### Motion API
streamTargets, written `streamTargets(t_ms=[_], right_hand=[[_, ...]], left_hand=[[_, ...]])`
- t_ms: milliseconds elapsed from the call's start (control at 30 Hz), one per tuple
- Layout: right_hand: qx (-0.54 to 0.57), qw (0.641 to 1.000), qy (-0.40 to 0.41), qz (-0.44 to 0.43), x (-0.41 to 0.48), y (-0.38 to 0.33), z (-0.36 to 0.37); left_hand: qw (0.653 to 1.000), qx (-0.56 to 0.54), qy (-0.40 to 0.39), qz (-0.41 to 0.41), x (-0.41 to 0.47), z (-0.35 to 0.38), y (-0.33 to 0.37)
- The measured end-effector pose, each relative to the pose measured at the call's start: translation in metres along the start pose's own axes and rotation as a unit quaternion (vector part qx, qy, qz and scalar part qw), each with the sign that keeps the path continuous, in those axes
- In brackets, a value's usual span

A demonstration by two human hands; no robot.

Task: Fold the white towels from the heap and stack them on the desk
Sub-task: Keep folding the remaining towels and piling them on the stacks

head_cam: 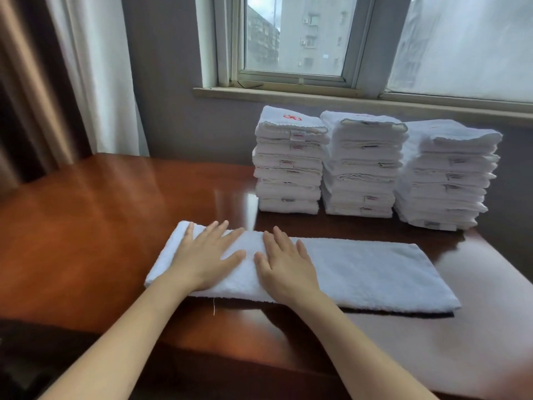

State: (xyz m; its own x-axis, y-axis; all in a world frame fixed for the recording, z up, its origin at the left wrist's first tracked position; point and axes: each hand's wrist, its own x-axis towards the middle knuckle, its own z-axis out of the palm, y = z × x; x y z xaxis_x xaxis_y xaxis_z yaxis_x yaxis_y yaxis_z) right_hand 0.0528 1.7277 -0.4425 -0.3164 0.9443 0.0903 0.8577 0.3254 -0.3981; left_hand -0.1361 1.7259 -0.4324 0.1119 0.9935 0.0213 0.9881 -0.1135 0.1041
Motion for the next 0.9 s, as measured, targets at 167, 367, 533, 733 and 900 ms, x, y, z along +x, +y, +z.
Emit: streamTargets(t_ms=[167,367,533,733,900], right_hand=[[0.034,0.997,-0.07,-0.029,0.002,0.008,-0.016],[-0.045,0.996,-0.068,-0.021,-0.02,0.079,-0.051],[-0.077,0.995,-0.013,0.069,-0.043,0.139,-0.073],[-0.089,0.98,0.029,0.173,-0.053,0.187,-0.093],[-0.066,0.978,0.082,0.183,-0.053,0.192,-0.103]], left_hand=[[1.0,-0.008,-0.016,0.013,0.001,-0.009,0.02],[0.998,-0.027,-0.007,0.061,0.005,0.0,0.089],[0.994,0.0,-0.017,0.112,0.026,0.007,0.151],[0.981,-0.018,-0.019,0.191,0.046,0.025,0.203],[0.979,-0.035,-0.014,0.198,0.05,0.034,0.203]])
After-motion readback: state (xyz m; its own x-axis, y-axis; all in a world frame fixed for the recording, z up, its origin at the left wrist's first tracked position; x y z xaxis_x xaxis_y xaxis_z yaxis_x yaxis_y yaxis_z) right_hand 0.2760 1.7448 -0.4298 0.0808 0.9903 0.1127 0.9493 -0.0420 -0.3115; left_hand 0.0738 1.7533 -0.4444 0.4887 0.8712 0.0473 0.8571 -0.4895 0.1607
